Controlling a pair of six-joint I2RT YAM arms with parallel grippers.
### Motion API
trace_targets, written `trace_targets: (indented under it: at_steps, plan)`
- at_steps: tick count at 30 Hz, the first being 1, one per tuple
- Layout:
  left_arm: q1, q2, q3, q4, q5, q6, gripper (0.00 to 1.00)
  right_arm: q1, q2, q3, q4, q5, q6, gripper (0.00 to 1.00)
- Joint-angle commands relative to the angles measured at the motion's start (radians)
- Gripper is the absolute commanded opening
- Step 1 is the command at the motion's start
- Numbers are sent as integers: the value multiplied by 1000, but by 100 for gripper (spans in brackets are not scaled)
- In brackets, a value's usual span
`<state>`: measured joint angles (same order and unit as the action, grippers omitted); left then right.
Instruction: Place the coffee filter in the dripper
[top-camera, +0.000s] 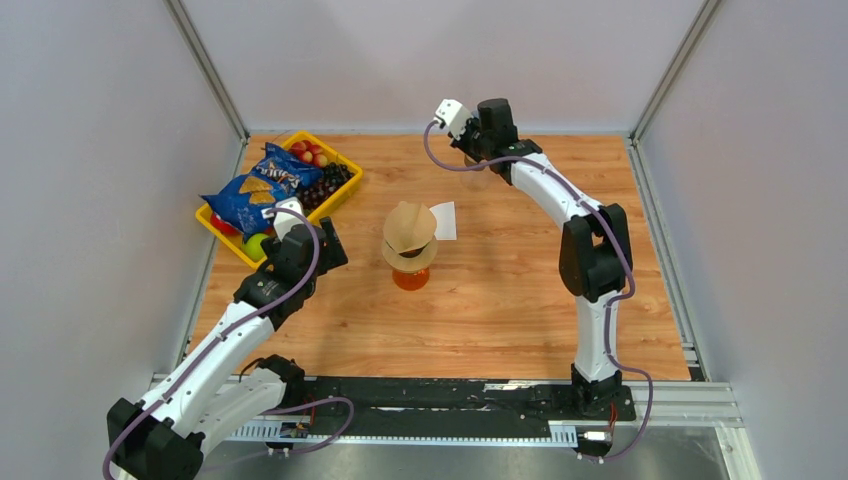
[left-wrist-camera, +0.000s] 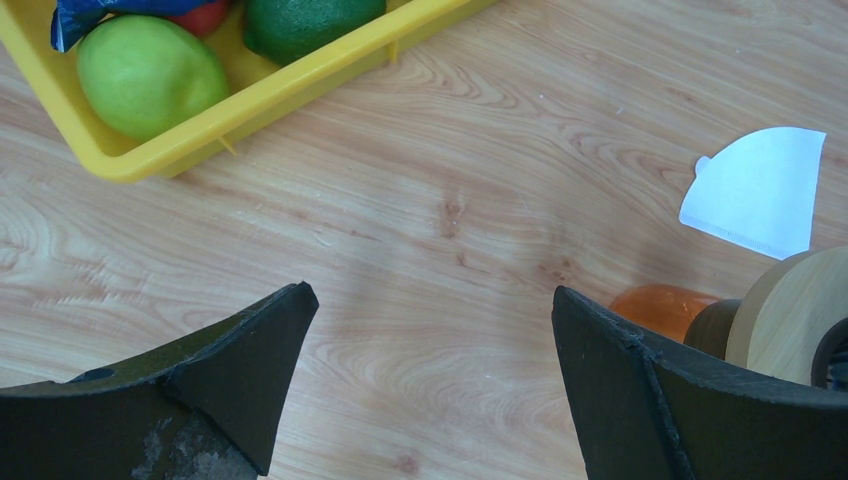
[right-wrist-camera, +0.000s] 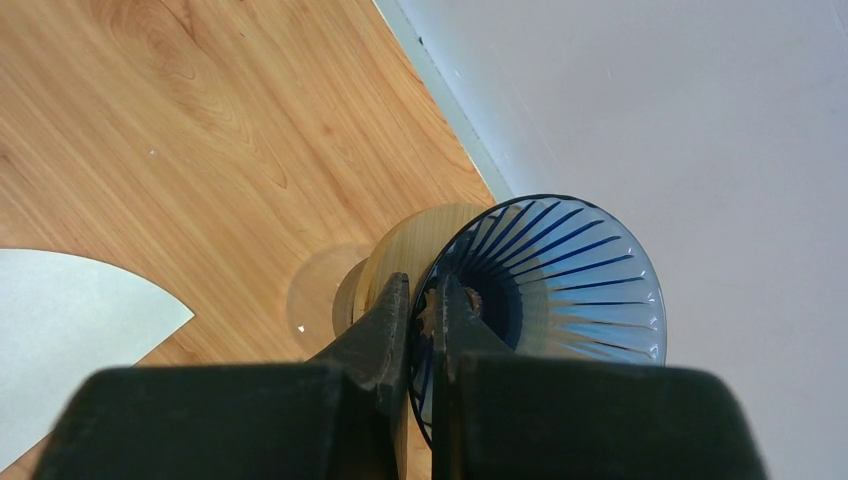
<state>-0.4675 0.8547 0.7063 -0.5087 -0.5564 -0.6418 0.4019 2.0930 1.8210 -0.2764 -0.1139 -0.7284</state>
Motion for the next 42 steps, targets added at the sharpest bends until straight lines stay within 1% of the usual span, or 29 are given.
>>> trace_targets:
  at_steps: [1,3,6,12,15,18,21,24,29,31,34,39,42]
  plan:
    - [7,-12,33,-6,-17,4,100,-2,142,-90,-456,-148,114,0]
    - [6,-11,33,-6,-21,4,100,-1,131,-109,-460,-186,116,0]
    - [6,-10,34,-10,-23,3,100,-2,139,-122,-463,-199,117,0]
    - [7,-22,33,-13,-25,1,100,-5,196,-103,-510,-179,118,0]
    - [7,-27,30,-13,-25,0,100,-4,221,-82,-564,-173,106,0]
    - [6,-26,30,-13,-25,0,100,-6,229,-75,-598,-156,97,0]
    - [6,-24,30,-13,-26,1,100,-6,234,-67,-627,-177,84,0]
    - [6,-26,31,-13,-27,1,100,-6,229,-58,-632,-162,86,0]
    - [7,-22,30,-11,-30,1,100,-6,201,-14,-603,-131,125,0]
    - [6,-19,31,-11,-30,1,100,-6,193,12,-586,-107,148,4]
    - [7,-17,36,-14,-30,1,100,-6,184,70,-575,-91,167,6]
    - [6,-17,36,-12,-28,1,100,-5,199,194,-570,-17,214,8]
    - [6,-16,36,-13,-30,0,100,-6,201,225,-565,5,225,8]
